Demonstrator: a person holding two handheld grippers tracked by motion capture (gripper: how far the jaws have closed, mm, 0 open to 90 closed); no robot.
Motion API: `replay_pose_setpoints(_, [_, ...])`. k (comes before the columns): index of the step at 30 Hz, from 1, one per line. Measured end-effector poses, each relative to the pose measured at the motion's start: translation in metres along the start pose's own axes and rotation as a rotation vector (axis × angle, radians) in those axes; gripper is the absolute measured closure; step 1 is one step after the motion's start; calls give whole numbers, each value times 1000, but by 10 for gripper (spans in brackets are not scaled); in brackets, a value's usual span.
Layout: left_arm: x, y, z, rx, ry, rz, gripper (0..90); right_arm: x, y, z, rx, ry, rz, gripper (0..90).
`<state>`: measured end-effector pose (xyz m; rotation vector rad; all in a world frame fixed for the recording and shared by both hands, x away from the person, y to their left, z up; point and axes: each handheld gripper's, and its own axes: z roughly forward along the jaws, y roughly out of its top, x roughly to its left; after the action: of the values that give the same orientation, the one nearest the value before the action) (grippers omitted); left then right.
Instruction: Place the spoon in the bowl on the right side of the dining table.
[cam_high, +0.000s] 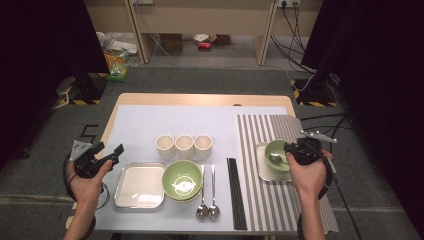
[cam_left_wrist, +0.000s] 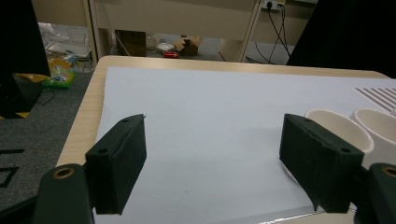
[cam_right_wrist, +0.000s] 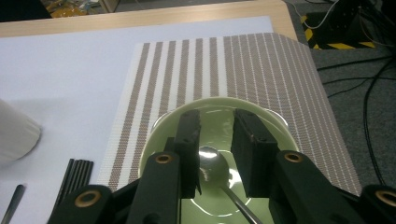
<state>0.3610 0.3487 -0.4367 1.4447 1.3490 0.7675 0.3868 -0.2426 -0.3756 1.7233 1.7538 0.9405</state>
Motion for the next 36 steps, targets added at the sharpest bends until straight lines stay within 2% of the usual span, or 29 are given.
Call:
replay_pose_setpoints(22, [1,0,-1,-4,2,-3,223,37,4,13,24,56,-67,738])
replay_pose_setpoints(36, [1,0,-1,-2,1,-3,223,61,4,23,67,97,-104,750])
